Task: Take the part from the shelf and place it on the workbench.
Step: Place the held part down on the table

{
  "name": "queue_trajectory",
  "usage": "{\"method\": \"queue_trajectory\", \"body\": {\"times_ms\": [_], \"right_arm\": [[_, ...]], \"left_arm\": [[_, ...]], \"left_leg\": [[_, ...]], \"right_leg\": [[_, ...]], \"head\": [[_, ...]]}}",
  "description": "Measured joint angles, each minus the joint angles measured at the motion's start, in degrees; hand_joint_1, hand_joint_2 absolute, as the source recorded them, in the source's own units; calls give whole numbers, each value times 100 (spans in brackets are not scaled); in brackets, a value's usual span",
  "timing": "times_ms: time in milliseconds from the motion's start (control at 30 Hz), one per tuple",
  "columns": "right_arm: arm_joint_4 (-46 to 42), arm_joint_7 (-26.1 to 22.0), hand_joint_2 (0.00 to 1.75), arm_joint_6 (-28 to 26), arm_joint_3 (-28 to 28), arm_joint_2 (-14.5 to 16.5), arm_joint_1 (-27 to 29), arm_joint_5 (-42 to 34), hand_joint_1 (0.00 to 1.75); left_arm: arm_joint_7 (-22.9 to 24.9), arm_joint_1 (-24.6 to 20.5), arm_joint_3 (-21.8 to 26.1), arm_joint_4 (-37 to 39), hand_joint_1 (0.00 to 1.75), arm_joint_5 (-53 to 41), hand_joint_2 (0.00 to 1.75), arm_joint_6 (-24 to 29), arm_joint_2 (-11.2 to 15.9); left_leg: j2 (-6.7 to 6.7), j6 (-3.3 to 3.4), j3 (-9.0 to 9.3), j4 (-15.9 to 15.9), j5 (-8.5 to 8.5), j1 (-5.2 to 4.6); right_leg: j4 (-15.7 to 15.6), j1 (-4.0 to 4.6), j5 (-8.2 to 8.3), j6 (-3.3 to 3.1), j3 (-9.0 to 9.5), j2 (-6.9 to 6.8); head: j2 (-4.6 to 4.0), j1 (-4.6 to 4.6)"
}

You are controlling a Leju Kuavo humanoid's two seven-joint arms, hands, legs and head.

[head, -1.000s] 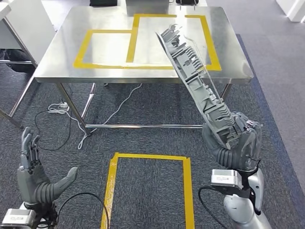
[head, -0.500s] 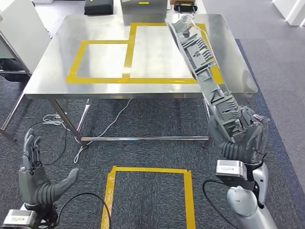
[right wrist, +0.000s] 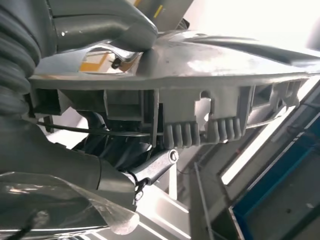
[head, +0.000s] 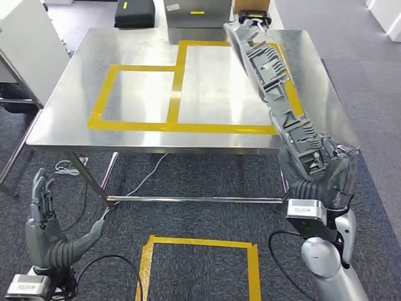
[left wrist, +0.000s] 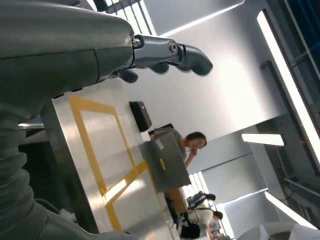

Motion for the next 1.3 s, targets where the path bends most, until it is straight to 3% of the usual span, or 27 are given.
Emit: {"method": "queue_trajectory", "body": {"times_ms": [67,133,167,233,300,333,367,433,467,500,567,600,667,733,800,833,867,933,967,1000,1100,1167,1233,1300], "right_arm": [[1,4,175,-2,-55,-18,-20,3,175],[4,3,175,-3,-105,-36,-42,8,175],[13,2,175,-3,-128,-43,-52,10,175],[38,0,175,-3,-168,-51,-69,14,175],[67,0,175,-1,-186,-57,-76,19,175],[80,0,175,1,-189,-58,-82,24,175],[91,1,175,2,-189,-59,-92,30,175],[119,7,175,3,-190,-62,-129,45,175],[133,17,175,7,-194,-69,-162,52,175],[146,29,175,11,-202,-81,-203,63,175],[157,61,175,21,-219,-110,-286,79,175],[161,72,175,23,-225,-125,-318,90,175],[182,91,175,30,-229,-153,-378,117,175],[214,116,175,39,-233,-179,-432,149,175],[249,150,175,52,-236,-204,-447,176,175],[264,165,175,63,-237,-217,-449,191,175],[278,176,175,72,-237,-229,-452,207,175],[308,209,175,91,-235,-250,-471,236,175],[324,234,175,100,-237,-257,-491,240,175],[338,262,175,111,-241,-263,-517,235,175],[369,316,175,137,-280,-286,-596,186,175],[407,323,175,146,-306,-295,-623,171,175],[460,331,175,162,-316,-302,-641,196,175],[518,359,175,187,-319,-310,-651,247,175]], "left_arm": [[-1,-15,-12,2,0,-4,175,-18,-2],[-1,-43,-30,7,0,-9,175,-22,-2],[-1,-57,-36,12,0,-9,175,-22,0],[-1,-83,-43,25,0,-9,175,-21,1],[0,-106,-45,33,0,-9,175,-17,2],[-1,-113,-46,35,0,-9,175,-15,3],[-1,-116,-47,36,0,-9,175,-14,5],[0,-112,-50,45,0,-5,175,-14,14],[1,-113,-54,51,0,-3,175,-14,19],[2,-120,-60,58,0,-1,175,-15,25],[2,-141,-80,62,0,2,175,-19,27],[1,-148,-90,62,0,2,175,-24,27],[0,-147,-107,61,0,3,175,-36,24],[0,-146,-113,62,0,6,175,-50,24],[1,-142,-116,65,0,8,175,-62,25],[1,-140,-119,67,0,9,175,-67,25],[1,-140,-125,68,0,9,175,-72,25],[2,-142,-139,77,0,11,175,-83,25],[3,-144,-147,84,0,12,175,-87,25],[4,-149,-152,90,0,14,175,-91,25],[4,-173,-174,97,0,17,175,-95,26],[4,-182,-185,104,0,22,175,-96,31],[4,-180,-187,117,0,29,175,-96,36],[4,-176,-187,125,0,30,175,-96,42]], "left_leg": [[8,-60,-19,123,61,1],[41,-133,-339,673,162,8],[58,-174,-584,1037,125,23],[69,-231,-1014,1536,-253,59],[72,-241,-1242,1518,-593,77],[73,-231,-1278,1313,-539,79],[74,-212,-1282,1017,-275,77],[76,-160,-1256,448,505,56],[74,-126,-1236,306,764,41],[73,-88,-1212,248,870,26],[64,-16,-1101,201,817,31],[62,17,-1024,146,795,44],[56,62,-869,59,740,69],[51,88,-755,32,634,72],[37,91,-607,30,498,70],[29,87,-513,30,424,67],[24,79,-408,30,342,63],[17,43,-241,24,183,46],[13,14,-193,9,120,42],[12,-16,-159,-1,82,39],[24,-99,-154,121,109,33],[49,-175,-484,710,143,43],[68,-244,-955,1398,-110,75],[71,-261,-1250,1598,-457,92]], "right_leg": [[-60,-16,-61,-56,137,4],[-136,-52,-137,-92,302,-1],[-158,-62,-192,-104,386,-3],[-171,-68,-330,-119,565,-2],[-175,-74,-495,-118,782,12],[-177,-76,-581,-110,898,19],[-179,-78,-668,-92,1008,23],[-168,-64,-838,-34,1172,34],[-179,-60,-916,4,1217,39],[-171,-57,-951,42,1259,42],[-117,-63,-937,106,1295,37],[36,-62,-882,129,1245,26],[633,-61,-884,161,845,7],[1275,-60,-1177,182,287,0],[1391,-58,-1473,190,-52,0],[1218,-57,-1420,182,-112,-1],[913,-56,-1169,165,-119,-1],[248,-40,-388,109,-76,-10],[41,-26,-108,77,-38,-10],[-54,-12,20,46,-11,-9],[-122,-33,-48,-32,154,-6],[-168,-70,-108,-66,314,-17],[-182,-75,-205,-92,451,-23],[-182,-76,-319,-103,597,-14]], "head": [[0,3],[0,-10],[0,-15],[0,-18],[0,-19],[0,-20],[0,-21],[0,-16],[0,-11],[0,-9],[1,-12],[0,-7],[0,25],[0,53],[0,65],[0,70],[0,75],[0,79],[0,75],[0,74],[0,62],[0,37],[0,18],[0,16]]}}
